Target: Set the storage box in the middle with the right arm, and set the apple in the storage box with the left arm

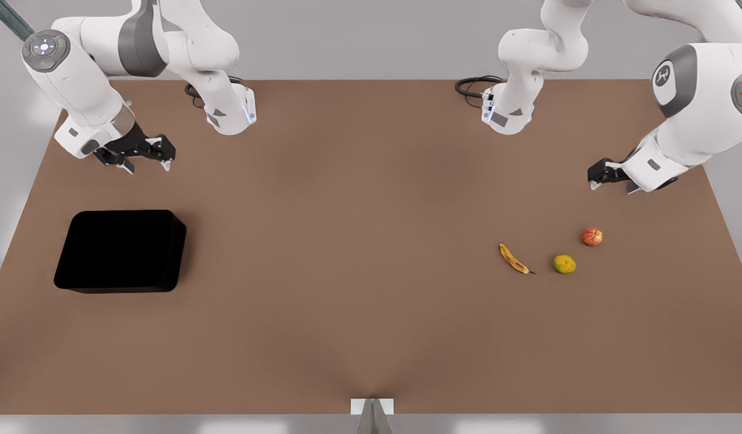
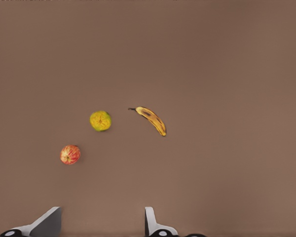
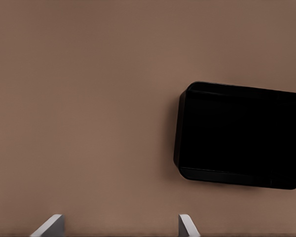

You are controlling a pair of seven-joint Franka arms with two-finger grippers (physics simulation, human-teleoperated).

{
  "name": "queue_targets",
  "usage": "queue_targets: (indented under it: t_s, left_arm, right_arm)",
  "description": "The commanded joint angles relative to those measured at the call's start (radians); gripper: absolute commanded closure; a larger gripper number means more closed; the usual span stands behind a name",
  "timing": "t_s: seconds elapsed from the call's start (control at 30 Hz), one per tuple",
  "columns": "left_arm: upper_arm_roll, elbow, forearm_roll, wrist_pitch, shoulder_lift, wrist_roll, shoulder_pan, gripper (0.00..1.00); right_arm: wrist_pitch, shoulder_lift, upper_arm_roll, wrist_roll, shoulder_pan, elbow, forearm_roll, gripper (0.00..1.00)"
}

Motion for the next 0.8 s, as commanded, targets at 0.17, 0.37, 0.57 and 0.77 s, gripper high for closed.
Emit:
queue_targets:
  t_s: [0.17, 0.37, 0.57, 0.77]
  left_arm:
    - [0.214, 0.0, -0.246, -0.009, 0.112, -0.453, -0.011, 0.0]
    - [0.455, -0.104, -0.84, -0.006, 0.333, -0.686, 0.071, 0.0]
    - [0.457, -0.322, -1.182, 0.0, 0.413, -0.69, 0.236, 0.0]
    - [0.422, -0.313, -1.327, -0.052, 0.574, -0.657, 0.432, 0.0]
  right_arm:
    - [-0.042, -0.009, -0.002, 0.0, -0.011, 0.002, 0.022, 0.0]
    - [0.027, 0.316, -0.483, -0.555, -0.028, 0.176, 0.019, 0.0]
    - [0.236, 0.63, -0.479, -0.755, -0.153, 0.255, 0.115, 0.0]
    - [0.42, 0.822, -0.474, -0.873, -0.201, 0.272, 0.219, 0.0]
